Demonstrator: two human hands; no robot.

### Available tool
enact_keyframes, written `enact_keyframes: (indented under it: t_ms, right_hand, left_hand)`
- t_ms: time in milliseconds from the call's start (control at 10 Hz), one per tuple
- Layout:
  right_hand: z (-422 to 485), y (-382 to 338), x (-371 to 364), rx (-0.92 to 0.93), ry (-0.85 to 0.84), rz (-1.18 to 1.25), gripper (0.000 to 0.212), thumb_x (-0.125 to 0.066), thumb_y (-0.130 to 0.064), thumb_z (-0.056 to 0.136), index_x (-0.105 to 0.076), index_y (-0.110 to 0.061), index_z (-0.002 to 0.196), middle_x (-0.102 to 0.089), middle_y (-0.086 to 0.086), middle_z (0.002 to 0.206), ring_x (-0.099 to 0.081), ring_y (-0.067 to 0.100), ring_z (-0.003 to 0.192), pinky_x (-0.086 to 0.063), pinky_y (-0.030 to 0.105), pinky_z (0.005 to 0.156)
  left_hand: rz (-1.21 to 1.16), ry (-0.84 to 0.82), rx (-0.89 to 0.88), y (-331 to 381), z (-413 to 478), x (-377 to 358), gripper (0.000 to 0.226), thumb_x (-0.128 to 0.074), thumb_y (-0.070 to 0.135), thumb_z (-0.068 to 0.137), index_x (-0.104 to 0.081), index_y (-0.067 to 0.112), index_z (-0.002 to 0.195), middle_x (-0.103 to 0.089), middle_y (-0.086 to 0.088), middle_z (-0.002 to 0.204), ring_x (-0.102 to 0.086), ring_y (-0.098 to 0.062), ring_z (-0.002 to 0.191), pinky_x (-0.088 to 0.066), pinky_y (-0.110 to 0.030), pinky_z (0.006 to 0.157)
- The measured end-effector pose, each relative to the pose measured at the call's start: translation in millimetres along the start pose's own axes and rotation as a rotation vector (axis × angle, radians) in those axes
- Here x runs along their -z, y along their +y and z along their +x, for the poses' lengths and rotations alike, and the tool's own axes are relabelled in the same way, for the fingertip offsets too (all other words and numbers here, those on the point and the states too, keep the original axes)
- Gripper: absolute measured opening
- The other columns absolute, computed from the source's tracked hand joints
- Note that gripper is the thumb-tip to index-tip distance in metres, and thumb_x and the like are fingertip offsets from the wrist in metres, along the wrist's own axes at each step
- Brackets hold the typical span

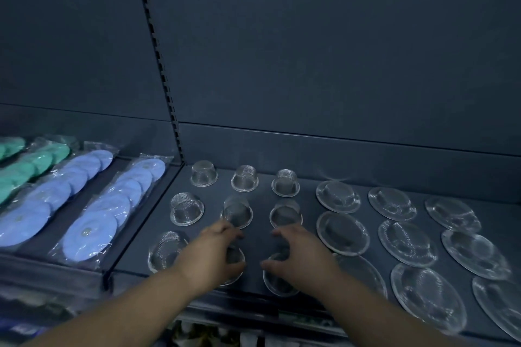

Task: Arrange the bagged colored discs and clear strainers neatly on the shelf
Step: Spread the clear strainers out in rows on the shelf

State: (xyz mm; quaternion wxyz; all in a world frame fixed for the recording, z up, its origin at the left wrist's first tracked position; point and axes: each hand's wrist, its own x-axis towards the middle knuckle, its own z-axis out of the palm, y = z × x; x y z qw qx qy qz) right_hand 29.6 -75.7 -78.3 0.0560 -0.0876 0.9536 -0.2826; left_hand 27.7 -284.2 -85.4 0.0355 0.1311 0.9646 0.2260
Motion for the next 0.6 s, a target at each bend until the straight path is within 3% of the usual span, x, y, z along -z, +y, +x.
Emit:
enact_keyframes:
  t_ms: [100,200,400,600]
  right_hand:
    - [-4,-1,-1,-0.007,0.007,-0.007,0.059,-0.072,-0.054,0.071,-0.055,-0.033,0.124,-0.053,-0.011,0.129,-0.054,0.007,0.114,-0.044,0.027,0.096]
    - [-1,-4,0,-0.020,0.020,-0.027,0.053,-0.071,-0.050,0.075,-0.057,-0.031,0.122,-0.058,-0.008,0.126,-0.056,0.010,0.112,-0.045,0.026,0.094]
    - [-9,-16,1,-0.052,0.085,-0.080,0.057,-0.065,-0.055,0.079,-0.053,-0.030,0.128,-0.058,-0.007,0.129,-0.055,0.012,0.116,-0.044,0.028,0.096]
    - [-35,-42,3,-0.155,0.225,-0.097,0.050,-0.063,-0.054,0.080,-0.056,-0.029,0.124,-0.056,-0.004,0.125,-0.056,0.015,0.111,-0.046,0.031,0.094]
  left_hand:
    - [0.047,-0.046,0.014,1,-4,0,0.053,-0.066,0.045,0.076,-0.054,0.031,0.126,-0.052,0.009,0.123,-0.053,-0.010,0.113,-0.041,-0.021,0.094]
    - [0.089,-0.073,0.017,2,-3,0,0.048,-0.067,0.041,0.078,-0.055,0.029,0.123,-0.055,0.005,0.119,-0.055,-0.012,0.109,-0.041,-0.020,0.091]
    - [0.094,-0.066,-0.039,3,-2,3,0.068,-0.067,0.049,0.079,-0.043,0.027,0.139,-0.046,0.007,0.138,-0.047,-0.010,0.124,-0.033,-0.017,0.101]
    - [0.083,0.080,-0.109,-1,-22,36,0.060,-0.061,0.048,0.085,-0.042,0.030,0.139,-0.042,0.010,0.140,-0.043,-0.012,0.127,-0.035,-0.023,0.100]
